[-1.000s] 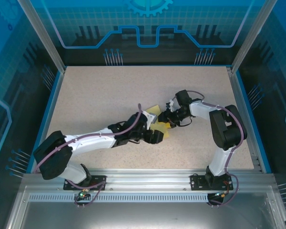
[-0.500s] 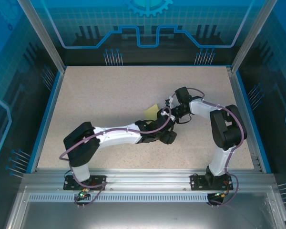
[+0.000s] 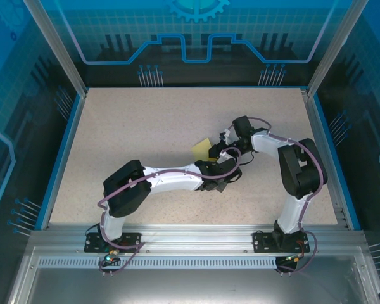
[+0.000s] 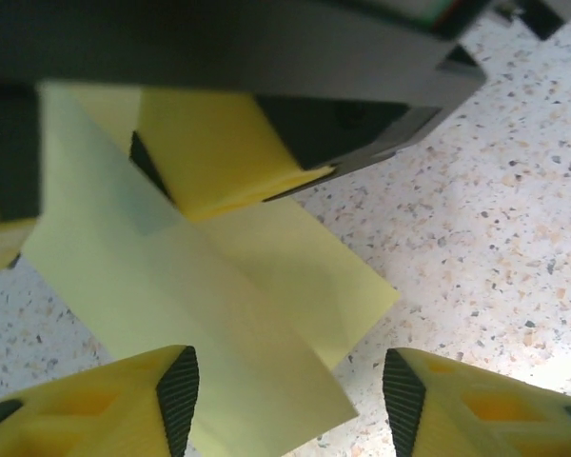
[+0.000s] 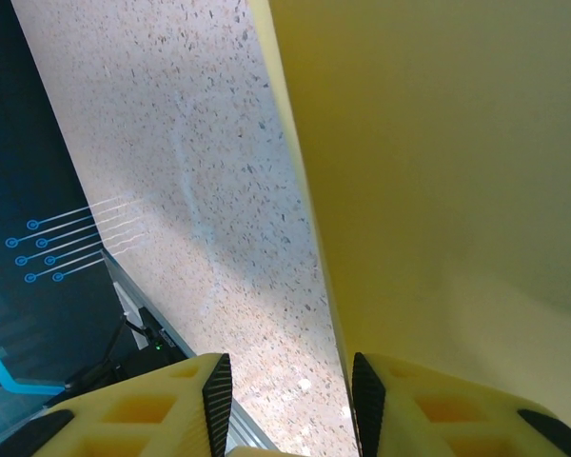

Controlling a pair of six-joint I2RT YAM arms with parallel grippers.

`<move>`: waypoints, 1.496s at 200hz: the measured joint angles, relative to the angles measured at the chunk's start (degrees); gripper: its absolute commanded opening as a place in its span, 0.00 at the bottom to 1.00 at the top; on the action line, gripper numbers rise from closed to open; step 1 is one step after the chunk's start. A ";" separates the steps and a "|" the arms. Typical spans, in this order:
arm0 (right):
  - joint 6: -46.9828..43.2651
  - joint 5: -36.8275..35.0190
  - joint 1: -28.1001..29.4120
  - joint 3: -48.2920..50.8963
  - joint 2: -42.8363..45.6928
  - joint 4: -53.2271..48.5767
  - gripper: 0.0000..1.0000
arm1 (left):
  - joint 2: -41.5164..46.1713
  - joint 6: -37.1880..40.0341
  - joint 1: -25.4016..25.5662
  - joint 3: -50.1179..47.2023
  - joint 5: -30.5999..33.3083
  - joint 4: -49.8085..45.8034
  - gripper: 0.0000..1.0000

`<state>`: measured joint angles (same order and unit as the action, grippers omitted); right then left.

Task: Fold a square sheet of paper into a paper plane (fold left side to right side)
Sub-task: Fold the triangle a second time at the center of the table.

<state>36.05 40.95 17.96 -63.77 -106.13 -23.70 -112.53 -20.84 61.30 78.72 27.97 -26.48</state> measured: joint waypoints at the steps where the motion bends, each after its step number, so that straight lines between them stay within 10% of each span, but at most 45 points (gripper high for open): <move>1: -0.02 0.02 0.00 0.00 0.00 0.00 0.41 | 0.00 -0.07 0.00 0.00 0.04 -0.02 0.47; 135: -0.02 -1.09 0.00 -0.26 -0.33 -0.28 0.43 | 0.02 0.20 0.07 -0.02 0.74 -0.26 0.00; 242: -1.60 -3.10 -7.41 -9.03 -0.33 -3.52 0.51 | 2.25 -0.04 -0.26 -3.17 0.37 1.53 0.00; 299: -6.10 -4.72 -12.00 -3.10 6.29 -3.69 0.27 | 7.69 -0.61 -4.26 -8.96 -7.87 6.51 0.00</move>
<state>29.95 36.23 5.96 -66.87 -99.83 -27.40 -104.84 -21.45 57.04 69.76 20.10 -19.97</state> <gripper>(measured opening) 0.341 0.059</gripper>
